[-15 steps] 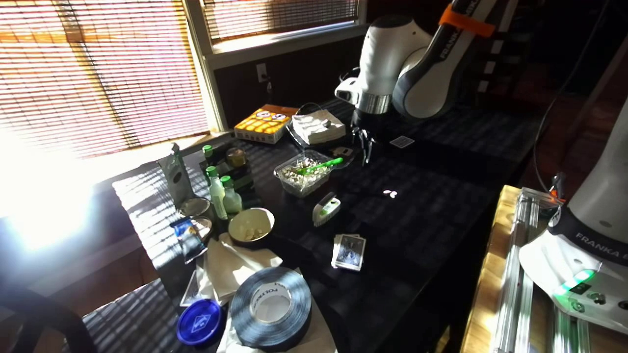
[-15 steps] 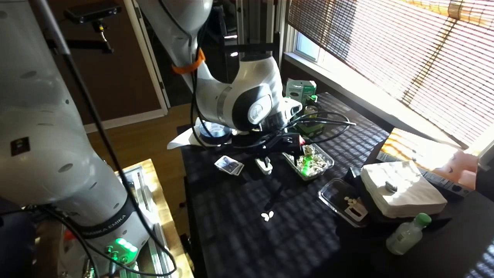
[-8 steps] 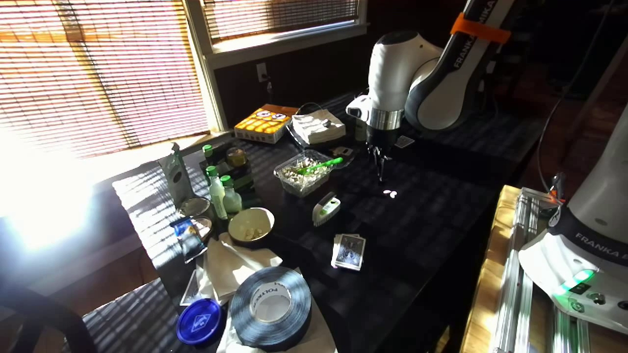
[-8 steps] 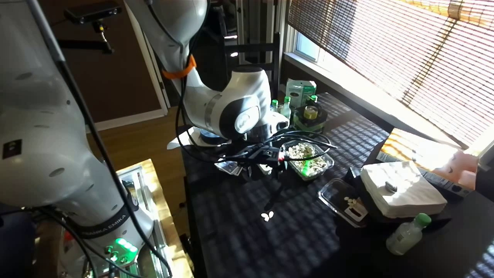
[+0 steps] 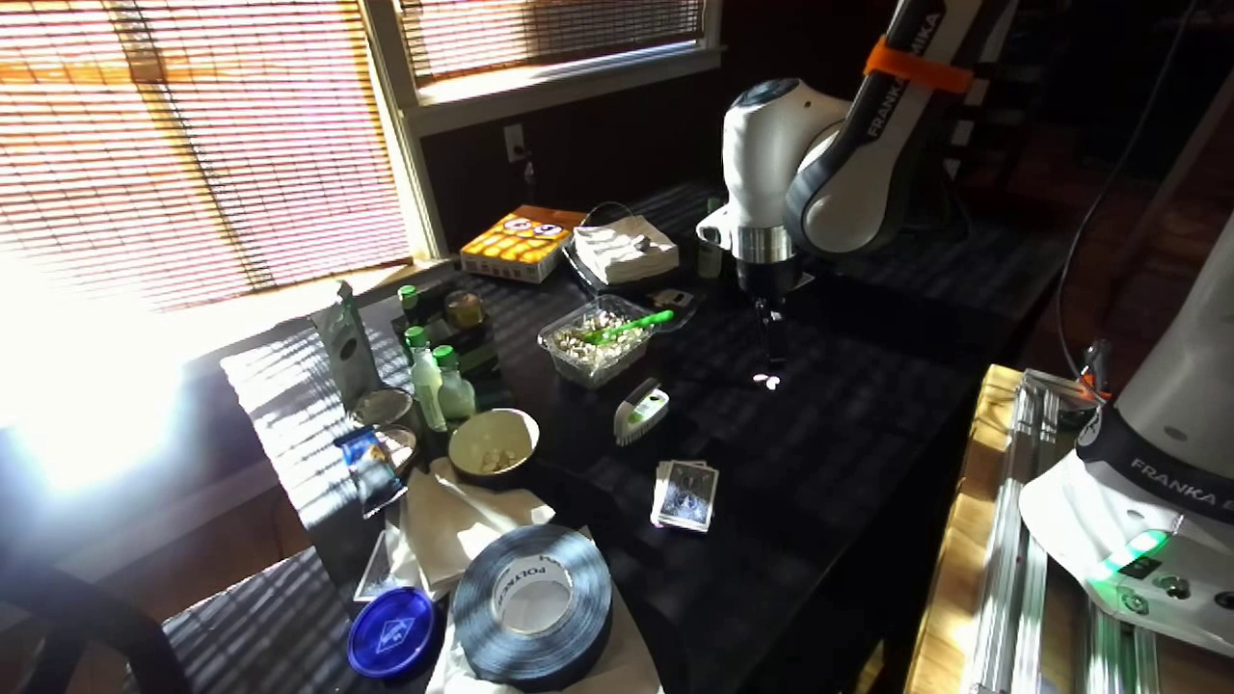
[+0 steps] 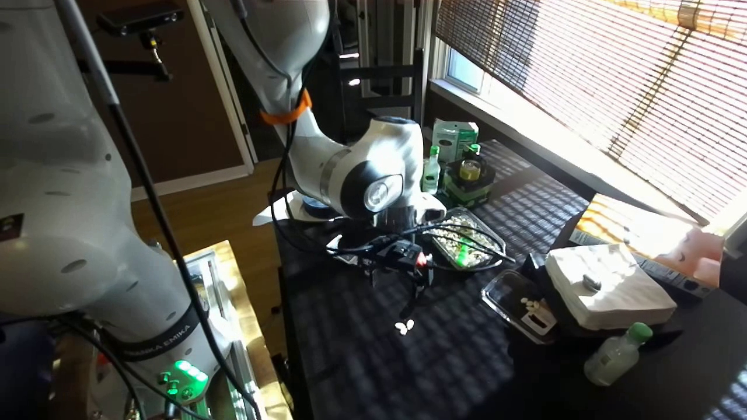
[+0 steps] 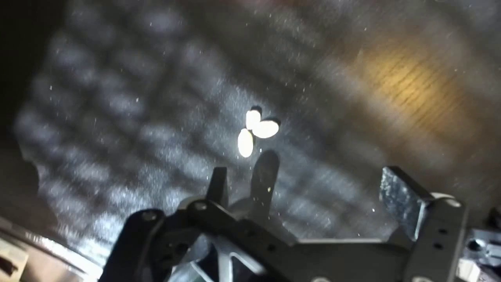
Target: Pick up the white objects from the black tablecloth and place them inside the white bowl on the left.
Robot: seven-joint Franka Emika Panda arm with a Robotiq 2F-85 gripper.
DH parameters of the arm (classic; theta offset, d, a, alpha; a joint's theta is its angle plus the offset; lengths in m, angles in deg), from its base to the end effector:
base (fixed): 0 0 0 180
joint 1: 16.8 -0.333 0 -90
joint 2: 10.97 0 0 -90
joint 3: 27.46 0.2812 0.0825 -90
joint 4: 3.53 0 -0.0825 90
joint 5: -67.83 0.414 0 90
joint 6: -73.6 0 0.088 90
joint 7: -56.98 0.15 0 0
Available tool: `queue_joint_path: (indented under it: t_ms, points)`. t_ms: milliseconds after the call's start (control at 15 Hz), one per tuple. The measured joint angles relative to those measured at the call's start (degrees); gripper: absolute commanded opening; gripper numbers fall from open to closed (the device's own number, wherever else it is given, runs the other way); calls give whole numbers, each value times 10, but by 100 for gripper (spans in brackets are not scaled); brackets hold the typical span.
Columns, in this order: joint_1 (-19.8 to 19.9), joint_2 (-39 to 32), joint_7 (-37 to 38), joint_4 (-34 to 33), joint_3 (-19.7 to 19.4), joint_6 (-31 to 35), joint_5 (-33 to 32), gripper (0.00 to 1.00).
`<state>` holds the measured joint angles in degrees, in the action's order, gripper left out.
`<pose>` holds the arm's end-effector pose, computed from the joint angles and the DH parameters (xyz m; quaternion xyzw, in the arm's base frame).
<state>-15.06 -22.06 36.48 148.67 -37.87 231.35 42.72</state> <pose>0.3963 -0.0828 0.0629 0.9557 0.2759 -0.0723 0.0724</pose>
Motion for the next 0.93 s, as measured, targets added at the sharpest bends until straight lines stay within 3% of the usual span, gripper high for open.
queue_joint_path:
  t_ms: [200,333,467,933]
  points:
    - [51,-42,-56,-16,30,16,81,100]
    - [110,-71,-126,-24,84,52,170,100]
    - [152,-90,-162,-33,120,61,208,100]
    - [162,-96,-165,-34,124,92,209,100]
